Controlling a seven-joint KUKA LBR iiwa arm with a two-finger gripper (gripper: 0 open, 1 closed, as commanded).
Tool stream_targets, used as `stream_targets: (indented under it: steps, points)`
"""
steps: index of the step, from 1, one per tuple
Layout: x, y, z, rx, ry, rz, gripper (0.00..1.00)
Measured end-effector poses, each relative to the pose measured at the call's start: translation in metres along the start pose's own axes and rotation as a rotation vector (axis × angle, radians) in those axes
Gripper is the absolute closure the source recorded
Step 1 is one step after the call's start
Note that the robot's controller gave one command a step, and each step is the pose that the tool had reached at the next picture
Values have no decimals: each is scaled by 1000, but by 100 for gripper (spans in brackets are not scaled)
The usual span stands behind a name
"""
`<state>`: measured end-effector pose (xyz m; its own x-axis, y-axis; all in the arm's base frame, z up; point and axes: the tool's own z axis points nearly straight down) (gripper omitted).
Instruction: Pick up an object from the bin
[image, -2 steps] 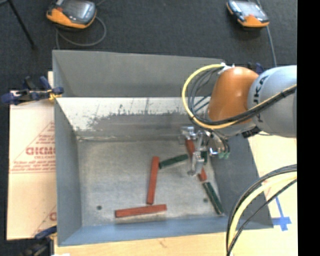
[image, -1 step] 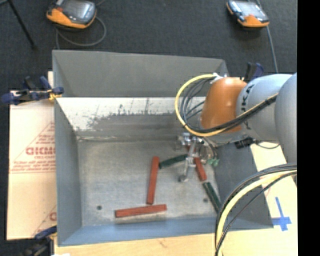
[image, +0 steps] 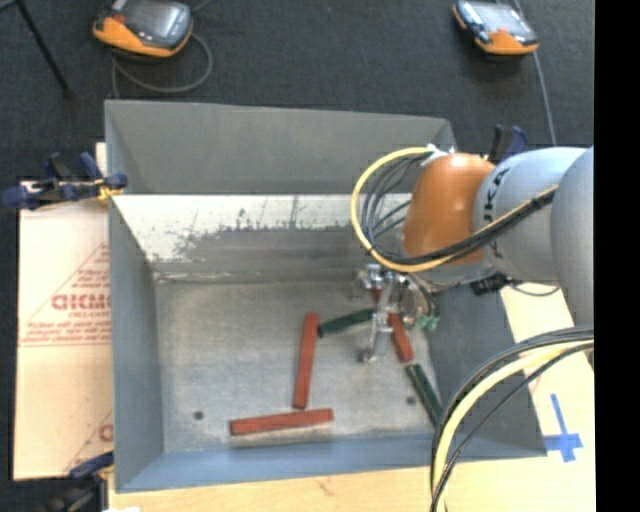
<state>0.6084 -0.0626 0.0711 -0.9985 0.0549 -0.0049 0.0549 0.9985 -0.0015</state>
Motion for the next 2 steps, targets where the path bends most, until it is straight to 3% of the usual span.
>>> stream_targets:
  steps: [1, 2]
  points:
    - [0, 0, 0, 1, 0, -3, 100]
    - [-3, -1, -41, 1, -4, -4, 100]
